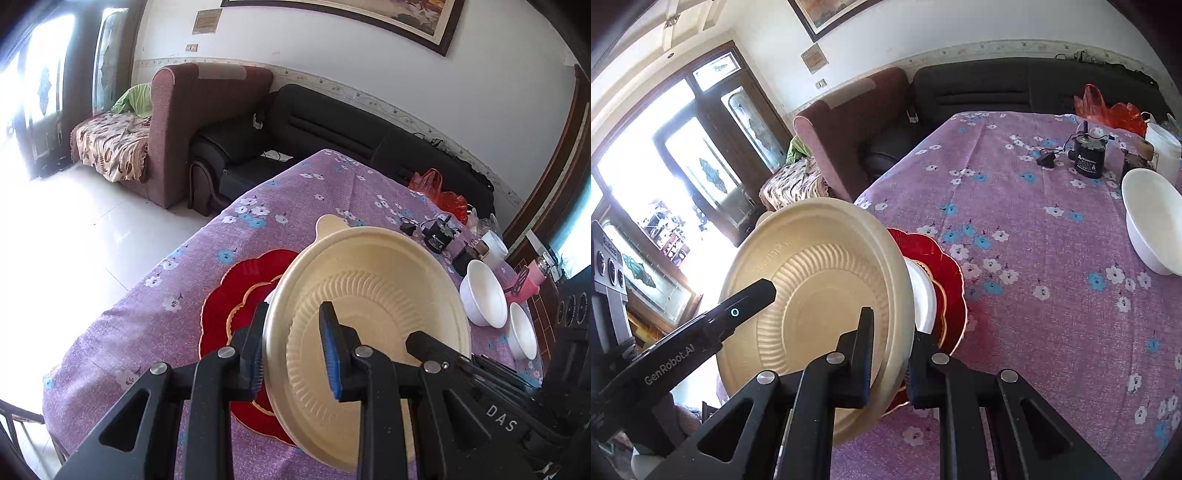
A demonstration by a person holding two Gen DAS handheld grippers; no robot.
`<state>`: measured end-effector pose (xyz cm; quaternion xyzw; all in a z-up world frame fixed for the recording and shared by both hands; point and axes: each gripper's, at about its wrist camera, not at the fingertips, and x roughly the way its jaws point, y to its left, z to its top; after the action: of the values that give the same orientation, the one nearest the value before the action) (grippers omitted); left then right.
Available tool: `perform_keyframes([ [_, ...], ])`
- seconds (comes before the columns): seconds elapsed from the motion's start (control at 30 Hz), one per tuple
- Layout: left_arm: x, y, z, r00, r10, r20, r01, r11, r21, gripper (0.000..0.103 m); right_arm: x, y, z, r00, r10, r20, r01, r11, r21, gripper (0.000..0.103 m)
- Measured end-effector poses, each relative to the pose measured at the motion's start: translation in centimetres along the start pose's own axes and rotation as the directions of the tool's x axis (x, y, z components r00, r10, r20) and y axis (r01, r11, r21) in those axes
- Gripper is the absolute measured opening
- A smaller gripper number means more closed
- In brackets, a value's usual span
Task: Organize plates and bowls
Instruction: 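Carry the cream bowl over the stack and lower it onto the white bowl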
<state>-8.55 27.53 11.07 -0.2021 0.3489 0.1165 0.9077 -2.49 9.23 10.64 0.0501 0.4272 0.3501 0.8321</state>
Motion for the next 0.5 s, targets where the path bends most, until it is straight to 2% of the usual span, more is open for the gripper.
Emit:
perform_keyframes([
  [0.17, 2.2, -0.1, 0.3, 0.999, 0.036, -0.033, -0.034, 0.999, 0.038, 0.026, 0.6, 1.1, 0.9, 0.995, -0.097, 0.014, 0.097, 0.995, -0.031, 0.016],
  [0.37, 4.6, 0.3, 0.1, 0.992, 0.083, -0.099, -0.078, 0.995, 0.055, 0.026, 3.1, 0.6, 1.2, 0.988, -0.146, -0.046, 0.146, 0.989, -0.018, 0.016],
  [0.5, 4.9, 0.5, 0.0, 0.990, 0.114, -0.079, -0.109, 0.992, 0.067, 0.028, 4.8, 0.0, 0.8, 0.981, -0.175, -0.081, 0.173, 0.985, -0.027, 0.016],
])
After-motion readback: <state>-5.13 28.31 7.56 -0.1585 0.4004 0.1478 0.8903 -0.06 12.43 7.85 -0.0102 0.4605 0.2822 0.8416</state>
